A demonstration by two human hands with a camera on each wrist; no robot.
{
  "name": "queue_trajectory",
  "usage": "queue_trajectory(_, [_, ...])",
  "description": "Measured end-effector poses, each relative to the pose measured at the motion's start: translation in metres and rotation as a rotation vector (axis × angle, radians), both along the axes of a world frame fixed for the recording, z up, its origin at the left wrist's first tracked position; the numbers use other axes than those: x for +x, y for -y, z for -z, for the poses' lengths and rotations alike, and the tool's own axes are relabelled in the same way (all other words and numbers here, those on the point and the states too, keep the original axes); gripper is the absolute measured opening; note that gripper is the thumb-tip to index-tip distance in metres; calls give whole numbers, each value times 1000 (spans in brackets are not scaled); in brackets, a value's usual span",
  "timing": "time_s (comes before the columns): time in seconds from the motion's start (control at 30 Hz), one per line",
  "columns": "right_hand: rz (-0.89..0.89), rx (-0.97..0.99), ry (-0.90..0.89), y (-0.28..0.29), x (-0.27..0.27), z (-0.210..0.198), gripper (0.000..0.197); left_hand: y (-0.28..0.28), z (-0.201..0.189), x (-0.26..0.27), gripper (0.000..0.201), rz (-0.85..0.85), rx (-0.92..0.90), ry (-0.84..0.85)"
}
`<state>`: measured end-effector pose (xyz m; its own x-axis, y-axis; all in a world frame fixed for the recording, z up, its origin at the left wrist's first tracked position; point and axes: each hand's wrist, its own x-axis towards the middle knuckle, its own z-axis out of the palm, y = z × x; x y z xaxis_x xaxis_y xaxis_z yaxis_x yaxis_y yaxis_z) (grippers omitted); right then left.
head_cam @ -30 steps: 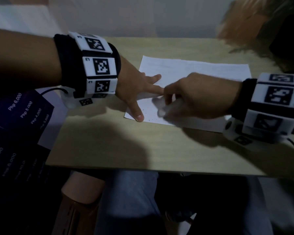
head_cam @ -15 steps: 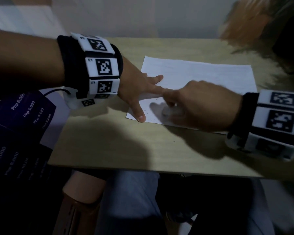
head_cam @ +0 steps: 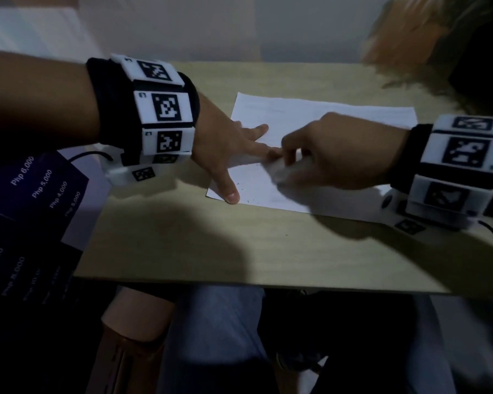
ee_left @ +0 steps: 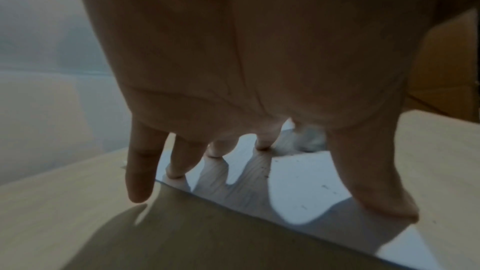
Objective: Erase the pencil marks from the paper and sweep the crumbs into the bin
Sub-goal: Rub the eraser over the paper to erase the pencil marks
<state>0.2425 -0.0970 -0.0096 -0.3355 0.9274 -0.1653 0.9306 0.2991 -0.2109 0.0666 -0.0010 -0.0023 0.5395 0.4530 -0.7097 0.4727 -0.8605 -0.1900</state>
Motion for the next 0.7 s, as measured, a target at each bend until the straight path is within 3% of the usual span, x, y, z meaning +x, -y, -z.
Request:
queue_trajectory(0.13, [-18,129,44,14,-4,9,32,2,2,-3,113,-4,-4,-1])
queue_trajectory(0.27, [-43,-19,-34,15,-9,3,36,3,2,-2,113,-9,-30,17])
queue_trajectory(0.37, [10,39,28,1,0,0,50,3,-1,1,117,6,-13,-9])
queue_trajectory(0.53, [-79,-38,-1,16,-16,1,36,2,3,0,102,-1,5,31])
queue_trajectory(0.63, [-4,-37,25,4,-9,-5,43,3,3,2,101,27,31,24])
queue_trajectory(0.7, [25,43,77,3,-7,-2,32,3,2,4,102,43,51,7])
